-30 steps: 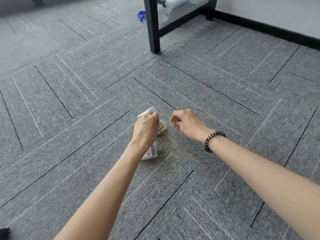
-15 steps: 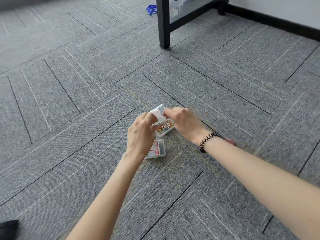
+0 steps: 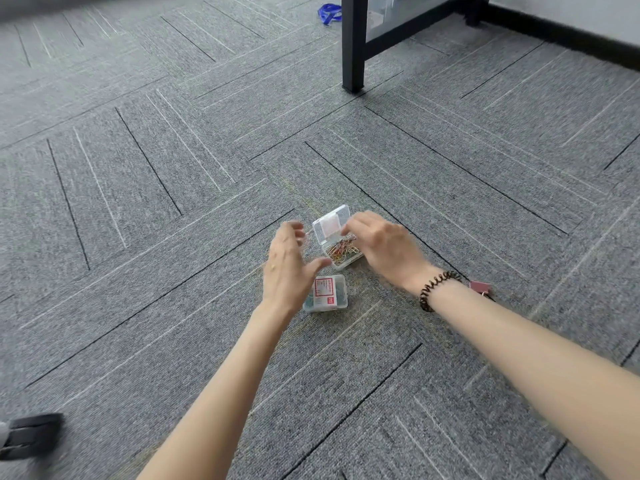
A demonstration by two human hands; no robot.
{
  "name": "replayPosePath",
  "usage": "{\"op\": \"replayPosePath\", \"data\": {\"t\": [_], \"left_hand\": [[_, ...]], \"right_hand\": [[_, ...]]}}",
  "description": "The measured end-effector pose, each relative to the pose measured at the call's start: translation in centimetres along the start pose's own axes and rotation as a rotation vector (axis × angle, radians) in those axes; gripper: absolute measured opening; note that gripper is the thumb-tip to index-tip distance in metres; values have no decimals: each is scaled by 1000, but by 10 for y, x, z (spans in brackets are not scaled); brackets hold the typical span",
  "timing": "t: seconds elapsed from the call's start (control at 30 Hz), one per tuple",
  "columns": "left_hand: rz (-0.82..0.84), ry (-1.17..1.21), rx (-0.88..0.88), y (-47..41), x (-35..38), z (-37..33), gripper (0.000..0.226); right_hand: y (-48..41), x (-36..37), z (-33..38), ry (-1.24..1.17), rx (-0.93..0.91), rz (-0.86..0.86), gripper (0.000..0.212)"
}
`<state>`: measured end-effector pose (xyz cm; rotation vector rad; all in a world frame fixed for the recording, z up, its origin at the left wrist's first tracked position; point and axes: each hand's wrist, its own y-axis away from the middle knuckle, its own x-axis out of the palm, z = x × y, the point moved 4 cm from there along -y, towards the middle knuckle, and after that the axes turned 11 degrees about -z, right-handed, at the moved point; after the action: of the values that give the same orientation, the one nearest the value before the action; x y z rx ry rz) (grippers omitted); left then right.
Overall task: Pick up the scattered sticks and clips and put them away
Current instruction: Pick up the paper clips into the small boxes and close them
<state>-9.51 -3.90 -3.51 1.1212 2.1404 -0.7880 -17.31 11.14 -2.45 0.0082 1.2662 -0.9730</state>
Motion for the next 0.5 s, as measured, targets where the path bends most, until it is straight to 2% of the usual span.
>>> {"op": "replayPosePath", "data": {"t": [0.07, 0.13, 0.2, 0.27, 0.33, 0.4, 0.5], "left_hand": [[41, 47, 18, -2, 8, -7, 97], [91, 66, 53, -5, 15, -16, 108], [115, 26, 103, -6, 20, -23, 101], [92, -41, 174, -5, 22, -26, 84], [63, -76, 241, -1, 23, -25, 66], [63, -102, 289, 4, 23, -22, 49], [77, -107, 322, 8, 22, -19, 35]], "right_hand": [[6, -4, -12, 16, 99, -13, 26], [10, -6, -21, 13, 214, 18, 47], [12, -4, -26, -24, 280, 106, 76], [12, -2, -23, -76, 320, 197, 88], [13, -2, -21, -104, 324, 201, 79], [15, -6, -20, -68, 288, 141, 56], [23, -9, -19, -25, 254, 98, 39]]}}
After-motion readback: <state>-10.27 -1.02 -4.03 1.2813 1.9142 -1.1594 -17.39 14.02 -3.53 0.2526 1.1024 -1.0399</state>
